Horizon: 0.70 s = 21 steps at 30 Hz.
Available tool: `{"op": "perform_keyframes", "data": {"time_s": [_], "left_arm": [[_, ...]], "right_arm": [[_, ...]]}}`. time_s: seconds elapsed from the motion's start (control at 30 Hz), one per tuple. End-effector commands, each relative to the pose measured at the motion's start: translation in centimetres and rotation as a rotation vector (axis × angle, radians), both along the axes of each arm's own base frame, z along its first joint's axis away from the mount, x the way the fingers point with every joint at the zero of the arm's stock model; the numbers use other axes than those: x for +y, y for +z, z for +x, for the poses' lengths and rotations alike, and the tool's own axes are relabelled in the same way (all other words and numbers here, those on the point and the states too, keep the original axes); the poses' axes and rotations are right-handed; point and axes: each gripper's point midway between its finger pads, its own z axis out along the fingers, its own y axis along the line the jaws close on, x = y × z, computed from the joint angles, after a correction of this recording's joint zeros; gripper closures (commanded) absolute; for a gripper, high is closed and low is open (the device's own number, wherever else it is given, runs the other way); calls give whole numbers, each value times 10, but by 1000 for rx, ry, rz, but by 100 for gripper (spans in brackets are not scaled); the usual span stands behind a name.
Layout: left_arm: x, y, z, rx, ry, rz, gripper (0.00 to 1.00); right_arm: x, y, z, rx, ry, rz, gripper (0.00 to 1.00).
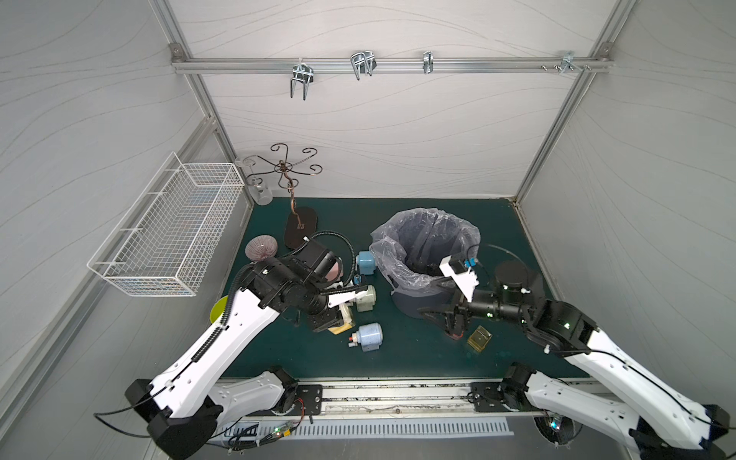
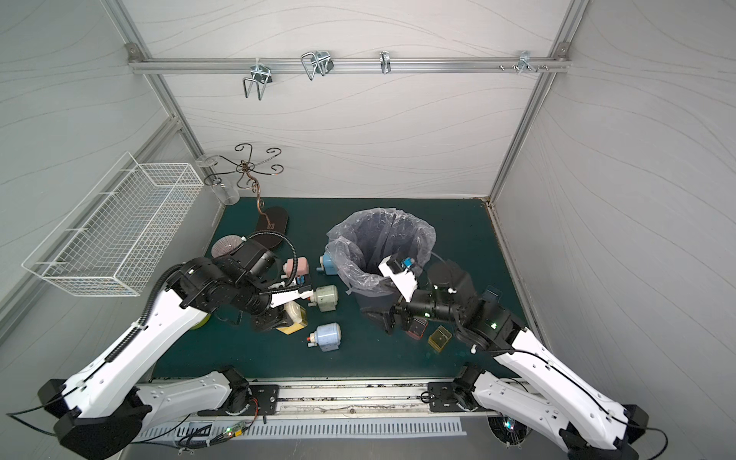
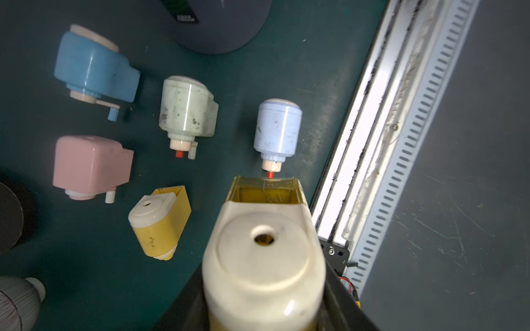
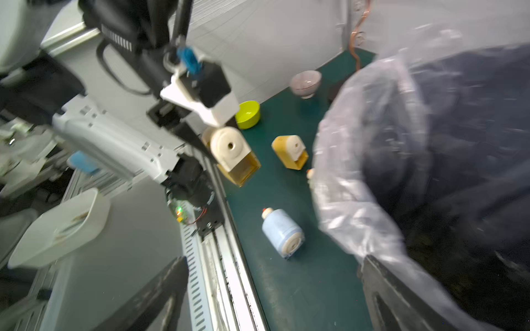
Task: Take out the pencil sharpener tray and clean the shavings
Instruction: Pick up the pencil sharpener from the center of the board, then open the container of the pencil sharpener.
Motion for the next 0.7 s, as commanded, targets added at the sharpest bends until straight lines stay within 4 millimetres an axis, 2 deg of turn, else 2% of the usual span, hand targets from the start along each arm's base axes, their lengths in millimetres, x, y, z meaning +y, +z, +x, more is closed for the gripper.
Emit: {"op": "perform_keyframes", "data": {"time_s": [0.0,0.1,0.2,0.37,0.67], "left_arm": [[-13,32,-25,17,-73,-117,100],[-23,49,-30,-17,-105,-172,100],[-30,58,-36,-37,-140,-175,100],[-35,67,-46,-47,-168,-177,100],[-38,74,-55,-58,-186,-220,100]], "right_arm": [[25,43,-27,-245,157,128,3],[50,29,-44,-265,246,72,2],[68,23,-53,-286,272,93,1],[84,17,-52,-269,269,117,1],[103,5,-64,-262,329,115,6]]}}
